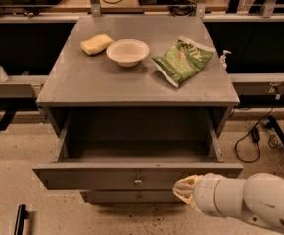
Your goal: Close top drawer
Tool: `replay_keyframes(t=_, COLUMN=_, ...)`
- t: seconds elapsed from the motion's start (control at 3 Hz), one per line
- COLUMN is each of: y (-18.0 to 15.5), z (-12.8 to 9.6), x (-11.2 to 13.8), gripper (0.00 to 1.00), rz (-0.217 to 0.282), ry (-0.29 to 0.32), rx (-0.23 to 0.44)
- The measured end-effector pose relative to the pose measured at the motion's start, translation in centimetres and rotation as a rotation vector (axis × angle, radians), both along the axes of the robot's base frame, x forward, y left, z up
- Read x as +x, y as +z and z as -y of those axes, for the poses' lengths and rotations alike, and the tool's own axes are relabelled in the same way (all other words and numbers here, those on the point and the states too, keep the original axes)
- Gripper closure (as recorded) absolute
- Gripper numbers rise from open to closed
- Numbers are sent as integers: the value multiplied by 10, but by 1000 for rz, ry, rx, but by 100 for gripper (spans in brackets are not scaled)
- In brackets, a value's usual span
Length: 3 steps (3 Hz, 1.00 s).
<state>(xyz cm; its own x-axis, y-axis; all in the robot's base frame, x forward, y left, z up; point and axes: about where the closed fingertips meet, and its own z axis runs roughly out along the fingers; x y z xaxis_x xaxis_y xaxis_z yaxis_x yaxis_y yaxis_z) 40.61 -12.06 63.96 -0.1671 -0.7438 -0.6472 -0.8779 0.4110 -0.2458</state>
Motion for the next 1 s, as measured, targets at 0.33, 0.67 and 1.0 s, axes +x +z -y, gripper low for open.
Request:
replay_keyframes(t=0.33, y=-14, z=-2, x=8, gripper=100, rz=40, ry=-12, rx=69)
replay_keyframes(t=0.67, y=-23, z=-6, x=38, gripper=100, rz=91, ry=-26, rx=142)
replay_keyframes(t=1.0, y=-23, z=-4, x=52, gripper=100, rz=112, ry=-40, rx=160)
